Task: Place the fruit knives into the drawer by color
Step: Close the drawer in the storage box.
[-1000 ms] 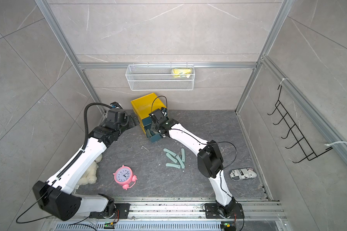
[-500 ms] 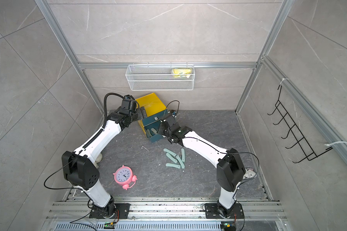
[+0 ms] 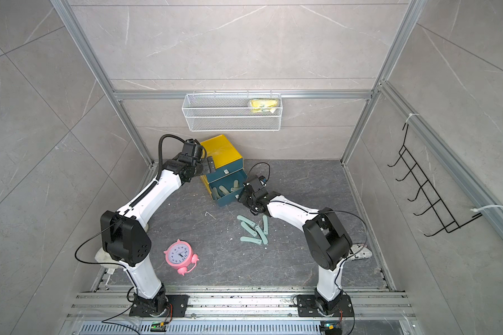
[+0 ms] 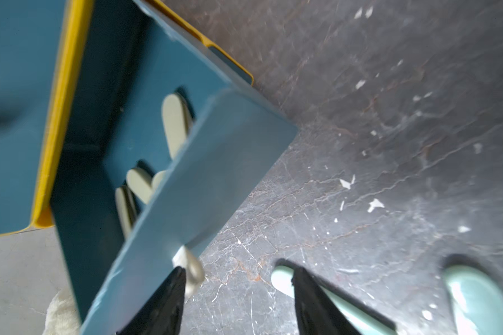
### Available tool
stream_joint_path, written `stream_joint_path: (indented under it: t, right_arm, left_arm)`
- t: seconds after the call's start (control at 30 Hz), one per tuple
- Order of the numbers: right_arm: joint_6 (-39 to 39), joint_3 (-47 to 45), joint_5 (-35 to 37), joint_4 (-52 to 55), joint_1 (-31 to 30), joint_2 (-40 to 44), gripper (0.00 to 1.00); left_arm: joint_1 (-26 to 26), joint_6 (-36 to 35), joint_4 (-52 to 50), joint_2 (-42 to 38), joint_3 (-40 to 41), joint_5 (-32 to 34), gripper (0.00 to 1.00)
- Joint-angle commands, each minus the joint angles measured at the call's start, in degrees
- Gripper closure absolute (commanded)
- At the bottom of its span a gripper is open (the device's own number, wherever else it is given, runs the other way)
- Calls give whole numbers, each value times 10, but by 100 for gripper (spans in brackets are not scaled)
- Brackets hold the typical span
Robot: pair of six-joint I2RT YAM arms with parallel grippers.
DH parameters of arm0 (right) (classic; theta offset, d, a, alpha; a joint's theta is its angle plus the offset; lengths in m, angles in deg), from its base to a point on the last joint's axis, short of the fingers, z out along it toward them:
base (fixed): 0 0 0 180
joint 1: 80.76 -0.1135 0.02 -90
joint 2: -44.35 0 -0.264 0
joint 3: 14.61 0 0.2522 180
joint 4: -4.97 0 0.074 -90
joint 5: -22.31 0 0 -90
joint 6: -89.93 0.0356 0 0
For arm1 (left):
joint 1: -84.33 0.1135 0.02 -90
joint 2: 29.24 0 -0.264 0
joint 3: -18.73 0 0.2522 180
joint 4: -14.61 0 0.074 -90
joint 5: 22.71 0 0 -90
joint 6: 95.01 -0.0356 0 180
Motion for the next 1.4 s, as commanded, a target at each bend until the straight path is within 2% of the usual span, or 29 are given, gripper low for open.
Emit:
stream_joint_path:
  t: [0.0,0.17,0.47,0.97,1.1,1.3,1.37]
  right_arm:
    - [26,41,-14,-17,8,-38,39]
    - [41,65,-19,-76,11,-65,39]
    - [64,173,-40,-68,14,-146,39]
    - [123,242,-71,-194,14,-234,38]
    - [123,215,-72,-217,14,-222,38]
    - [156,56,-48,-336,14,-165,42]
    - [157,47,-55,-340,15,-173,44]
  left_arm:
    - [4,-20,-16,8,-16,-1,3]
    - [4,-22,-15,16,-13,-7,4]
    - [4,-22,-13,27,0,-24,4]
    - [4,-20,-13,41,9,-46,5]
    - [3,-20,-12,42,13,-45,5]
    - [3,-21,-12,41,9,-48,5]
    - [3,-19,-12,42,7,-49,5]
